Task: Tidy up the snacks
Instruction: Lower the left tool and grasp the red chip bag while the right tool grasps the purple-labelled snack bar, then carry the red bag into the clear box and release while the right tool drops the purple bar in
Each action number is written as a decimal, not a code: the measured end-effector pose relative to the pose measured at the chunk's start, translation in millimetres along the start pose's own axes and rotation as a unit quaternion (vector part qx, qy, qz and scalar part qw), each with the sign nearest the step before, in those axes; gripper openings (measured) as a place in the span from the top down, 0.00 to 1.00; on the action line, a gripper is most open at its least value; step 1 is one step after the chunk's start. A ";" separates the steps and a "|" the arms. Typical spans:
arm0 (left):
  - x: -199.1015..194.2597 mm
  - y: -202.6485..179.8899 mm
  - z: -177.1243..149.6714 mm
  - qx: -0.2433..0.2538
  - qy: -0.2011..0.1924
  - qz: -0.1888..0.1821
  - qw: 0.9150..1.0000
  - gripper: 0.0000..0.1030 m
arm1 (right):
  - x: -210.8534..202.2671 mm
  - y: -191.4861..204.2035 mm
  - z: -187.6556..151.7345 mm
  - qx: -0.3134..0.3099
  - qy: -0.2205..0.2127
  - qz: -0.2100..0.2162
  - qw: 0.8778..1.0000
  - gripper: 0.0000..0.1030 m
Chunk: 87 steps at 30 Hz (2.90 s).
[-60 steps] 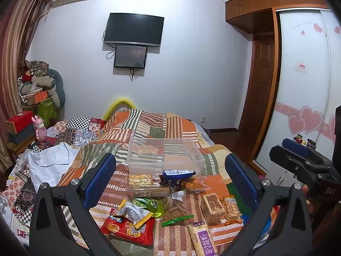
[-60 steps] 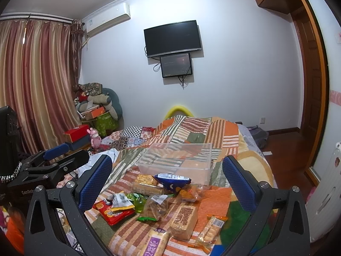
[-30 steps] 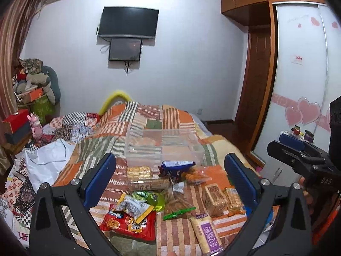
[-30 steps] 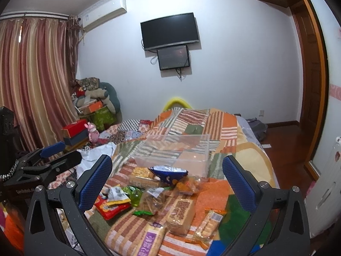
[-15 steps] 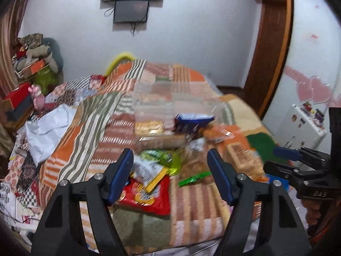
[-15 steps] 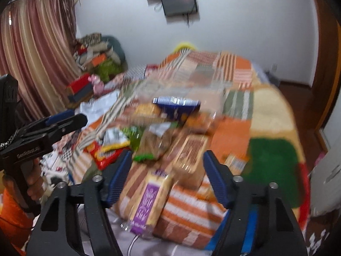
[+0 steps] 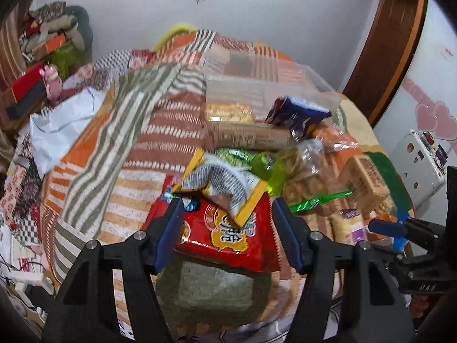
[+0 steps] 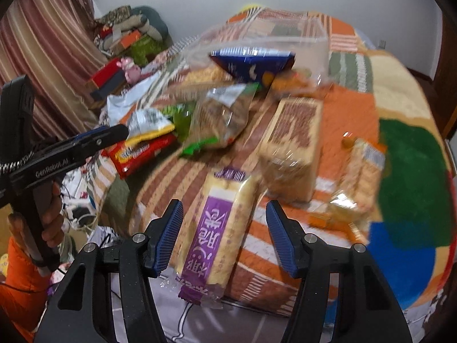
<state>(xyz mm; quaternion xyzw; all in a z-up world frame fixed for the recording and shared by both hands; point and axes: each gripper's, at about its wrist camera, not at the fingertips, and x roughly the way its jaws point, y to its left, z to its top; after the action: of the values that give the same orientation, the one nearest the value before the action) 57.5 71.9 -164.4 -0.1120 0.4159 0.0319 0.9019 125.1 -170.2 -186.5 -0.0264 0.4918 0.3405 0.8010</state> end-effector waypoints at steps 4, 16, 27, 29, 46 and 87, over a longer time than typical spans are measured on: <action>11.9 9.7 -5.6 -0.015 0.011 0.003 1.000 0.22 | 9.8 1.2 -1.0 -0.008 0.015 -0.006 1.000 0.45; 37.7 18.8 -9.4 -0.009 0.031 0.021 0.999 0.00 | 17.8 5.6 13.9 -0.029 0.001 -0.008 1.000 0.59; 58.9 39.5 -11.3 -0.068 0.058 -0.013 0.996 0.00 | 8.0 13.6 24.2 -0.020 -0.036 0.003 0.999 0.59; 55.5 40.0 -13.4 -0.066 0.043 -0.014 0.997 0.08 | 4.5 13.2 26.9 -0.020 -0.042 0.004 0.999 0.59; -20.4 23.8 4.8 -0.025 -0.043 -0.024 0.998 0.76 | -28.5 9.6 48.9 -0.017 -0.112 0.001 0.994 0.59; 5.7 -7.4 168.3 0.020 -0.146 -0.010 0.989 0.76 | -57.5 -25.5 170.8 -0.045 -0.244 -0.097 0.964 0.59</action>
<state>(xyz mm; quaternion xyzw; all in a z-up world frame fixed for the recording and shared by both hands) 187.4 102.9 -61.6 -0.0923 0.2789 0.0302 0.9554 254.8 -155.2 -59.7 -0.0260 0.2606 0.2791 0.9239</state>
